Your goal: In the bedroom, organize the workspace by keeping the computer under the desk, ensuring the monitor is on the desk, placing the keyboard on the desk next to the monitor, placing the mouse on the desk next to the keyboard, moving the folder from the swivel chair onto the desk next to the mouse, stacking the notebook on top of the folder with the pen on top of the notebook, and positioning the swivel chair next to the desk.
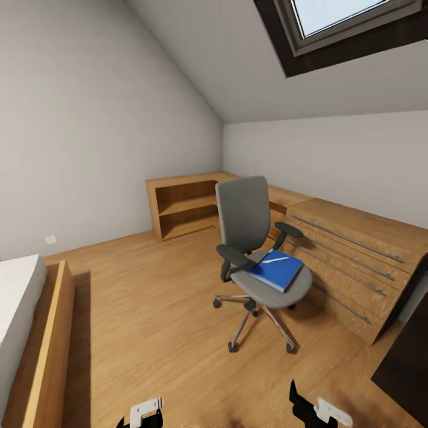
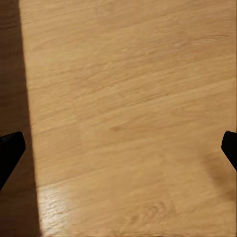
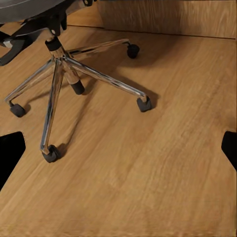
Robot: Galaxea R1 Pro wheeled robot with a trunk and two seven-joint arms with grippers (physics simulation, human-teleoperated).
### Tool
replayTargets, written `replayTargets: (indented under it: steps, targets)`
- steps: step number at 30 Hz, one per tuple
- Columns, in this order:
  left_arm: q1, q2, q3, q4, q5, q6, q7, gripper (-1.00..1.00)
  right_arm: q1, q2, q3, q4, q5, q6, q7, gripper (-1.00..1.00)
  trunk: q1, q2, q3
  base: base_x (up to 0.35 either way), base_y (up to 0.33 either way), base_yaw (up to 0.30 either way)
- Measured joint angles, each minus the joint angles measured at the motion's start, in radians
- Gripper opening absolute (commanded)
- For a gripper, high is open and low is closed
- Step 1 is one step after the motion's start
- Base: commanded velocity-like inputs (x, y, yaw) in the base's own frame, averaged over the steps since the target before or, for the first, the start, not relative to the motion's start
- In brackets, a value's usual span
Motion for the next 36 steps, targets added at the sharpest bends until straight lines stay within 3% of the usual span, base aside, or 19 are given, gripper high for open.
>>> replayTargets:
  steps: [17, 25, 36]
  targets:
    - [0.000, 0.001, -0.003, 0.029, 0.001, 0.002, 0.003, 1.00, 0.000, 0.002, -0.001, 0.000, 0.001, 0.018, 0.004, 1.00, -0.065, 0.119, 0.053, -0.324, 0.000, -0.003]
    - [0.000, 0.001, -0.003, 0.029, 0.001, 0.003, 0.003, 1.00, 0.000, 0.002, 0.000, 0.000, 0.002, 0.017, 0.005, 1.00, -0.096, 0.175, 0.077, -0.337, 0.000, -0.167]
    - [0.000, 0.001, -0.001, 0.029, 0.001, 0.002, 0.003, 1.00, 0.000, 0.004, 0.001, 0.000, 0.004, 0.018, 0.006, 1.00, -0.138, 0.252, 0.110, -0.277, 0.000, -0.026]
